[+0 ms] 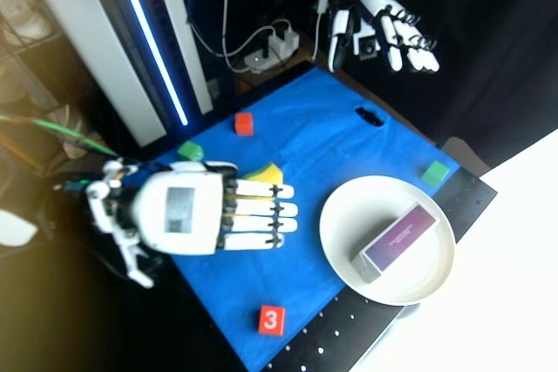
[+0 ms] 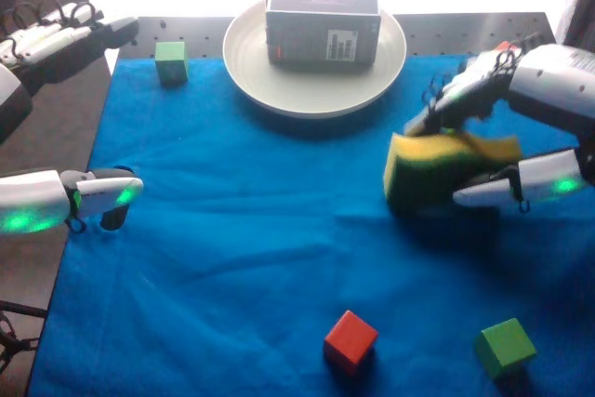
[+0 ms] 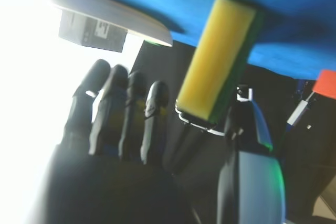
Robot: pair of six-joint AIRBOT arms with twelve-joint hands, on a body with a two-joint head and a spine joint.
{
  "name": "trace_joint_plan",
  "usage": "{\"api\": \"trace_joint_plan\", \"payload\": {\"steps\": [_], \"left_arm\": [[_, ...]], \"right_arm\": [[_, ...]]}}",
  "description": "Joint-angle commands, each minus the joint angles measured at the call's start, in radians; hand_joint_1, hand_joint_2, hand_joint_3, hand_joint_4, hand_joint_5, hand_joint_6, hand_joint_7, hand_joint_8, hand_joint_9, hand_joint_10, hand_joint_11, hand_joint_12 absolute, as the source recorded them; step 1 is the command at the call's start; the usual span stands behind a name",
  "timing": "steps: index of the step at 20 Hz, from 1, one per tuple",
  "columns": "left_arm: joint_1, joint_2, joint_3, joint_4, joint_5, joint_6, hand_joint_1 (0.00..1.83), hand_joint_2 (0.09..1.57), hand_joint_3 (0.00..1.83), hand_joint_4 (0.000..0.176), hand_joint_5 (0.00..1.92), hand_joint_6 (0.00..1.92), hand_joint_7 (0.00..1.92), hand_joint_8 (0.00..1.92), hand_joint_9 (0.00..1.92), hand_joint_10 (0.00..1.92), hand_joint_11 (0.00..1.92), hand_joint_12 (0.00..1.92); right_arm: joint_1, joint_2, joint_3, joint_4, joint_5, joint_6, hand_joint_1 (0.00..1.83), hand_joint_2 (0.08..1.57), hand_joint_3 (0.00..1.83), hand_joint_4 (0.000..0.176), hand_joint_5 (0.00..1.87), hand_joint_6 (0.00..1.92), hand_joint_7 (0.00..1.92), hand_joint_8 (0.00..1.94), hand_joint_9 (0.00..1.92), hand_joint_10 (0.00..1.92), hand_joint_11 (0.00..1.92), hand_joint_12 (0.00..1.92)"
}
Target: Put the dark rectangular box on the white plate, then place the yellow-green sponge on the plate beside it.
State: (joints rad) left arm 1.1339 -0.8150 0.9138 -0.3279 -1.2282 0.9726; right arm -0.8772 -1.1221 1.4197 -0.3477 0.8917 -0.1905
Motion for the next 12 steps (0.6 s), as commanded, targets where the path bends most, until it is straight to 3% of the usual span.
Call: {"api": "trace_joint_plan", "payload": {"steps": [1, 2, 4, 6, 7, 8, 9, 10, 11, 12], "left_arm": [[-0.004, -0.003, 0.0, 0.004, -0.135, -0.006, 0.89, 0.94, 0.0, 0.116, 0.2, 0.01, 0.11, 0.01, 0.04, 0.01, 0.08, 0.04], [-0.001, -0.003, 0.0, 0.002, -0.135, -0.006, 0.89, 0.94, 0.0, 0.121, 0.21, 0.0, 0.12, 0.0, 0.06, 0.0, 0.07, 0.06], [0.002, -0.004, 0.0, 0.0, -0.138, -0.009, 0.9, 0.96, 0.01, 0.115, 0.19, 0.0, 0.11, 0.0, 0.04, 0.0, 0.03, 0.05], [0.004, -0.004, 0.0, 0.0, -0.14, -0.011, 0.88, 0.95, 0.0, 0.117, 0.2, 0.0, 0.12, 0.0, 0.05, 0.0, 0.04, 0.06], [0.004, -0.005, 0.0, 0.0, -0.14, -0.011, 0.85, 0.94, 0.0, 0.115, 0.2, 0.0, 0.12, 0.0, 0.06, 0.01, 0.05, 0.07], [0.005, -0.005, 0.0, 0.0, -0.141, -0.011, 0.85, 0.94, 0.0, 0.115, 0.2, 0.0, 0.12, 0.0, 0.06, 0.01, 0.05, 0.07], [0.006, -0.006, 0.0, 0.0, -0.142, -0.012, 0.84, 0.94, 0.0, 0.116, 0.2, 0.0, 0.12, 0.0, 0.06, 0.0, 0.03, 0.07], [0.006, -0.007, 0.0, 0.0, -0.142, -0.012, 0.84, 0.94, 0.0, 0.116, 0.2, 0.0, 0.12, 0.0, 0.06, 0.0, 0.03, 0.07], [0.007, -0.008, 0.0, 0.0, -0.142, -0.012, 0.86, 0.95, 0.0, 0.104, 0.2, 0.0, 0.11, 0.0, 0.03, 0.0, 0.0, 0.05], [0.007, -0.008, 0.0, 0.0, -0.142, -0.012, 0.86, 0.95, 0.0, 0.106, 0.21, 0.0, 0.11, 0.0, 0.04, 0.0, 0.0, 0.05]], "right_arm": [[0.017, 0.001, 0.003, 0.049, 0.103, 0.005, 1.16, 1.08, 0.0, 0.0, 0.97, 0.8, 0.74, 1.47, 0.85, 1.77, 0.89, 1.91], [0.018, 0.001, 0.004, 0.049, 0.103, 0.005, 1.16, 1.11, 0.0, 0.0, 0.95, 1.0, 0.81, 1.57, 0.9, 1.82, 0.96, 1.92], [0.029, 0.001, 0.008, 0.05, 0.103, 0.005, 1.15, 1.13, 0.0, 0.0, 0.92, 1.1, 0.82, 1.74, 0.94, 1.92, 1.05, 1.92], [0.048, 0.001, 0.01, 0.05, 0.103, 0.005, 1.15, 1.14, 0.0, 0.0, 0.91, 1.14, 0.78, 1.64, 0.86, 1.84, 0.94, 1.92], [0.065, 0.001, 0.011, 0.051, 0.104, 0.005, 1.23, 1.04, 0.0, 0.0, 0.68, 1.44, 0.8, 1.55, 0.86, 1.75, 0.89, 1.92], [0.082, -0.002, 0.011, 0.063, 0.104, 0.005, 1.23, 1.04, 0.0, 0.0, 0.68, 1.44, 0.8, 1.55, 0.86, 1.75, 0.89, 1.92], [0.101, -0.007, 0.013, 0.077, 0.106, 0.002, 1.15, 1.13, 0.01, 0.0, 0.9, 1.14, 0.83, 1.51, 0.88, 1.73, 0.92, 1.87], [0.124, -0.016, 0.02, 0.09, 0.108, -0.013, 1.15, 1.13, 0.01, 0.0, 0.9, 1.14, 0.83, 1.51, 0.88, 1.73, 0.92, 1.87], [0.16, -0.035, 0.04, 0.093, 0.109, -0.022, 1.15, 1.13, 0.0, 0.0, 0.92, 1.12, 0.8, 1.45, 0.82, 1.7, 0.86, 1.86], [0.183, -0.054, 0.062, 0.093, 0.109, -0.023, 1.19, 1.05, 0.0, 0.0, 0.74, 1.27, 0.78, 1.54, 0.82, 1.77, 0.87, 1.91]]}}
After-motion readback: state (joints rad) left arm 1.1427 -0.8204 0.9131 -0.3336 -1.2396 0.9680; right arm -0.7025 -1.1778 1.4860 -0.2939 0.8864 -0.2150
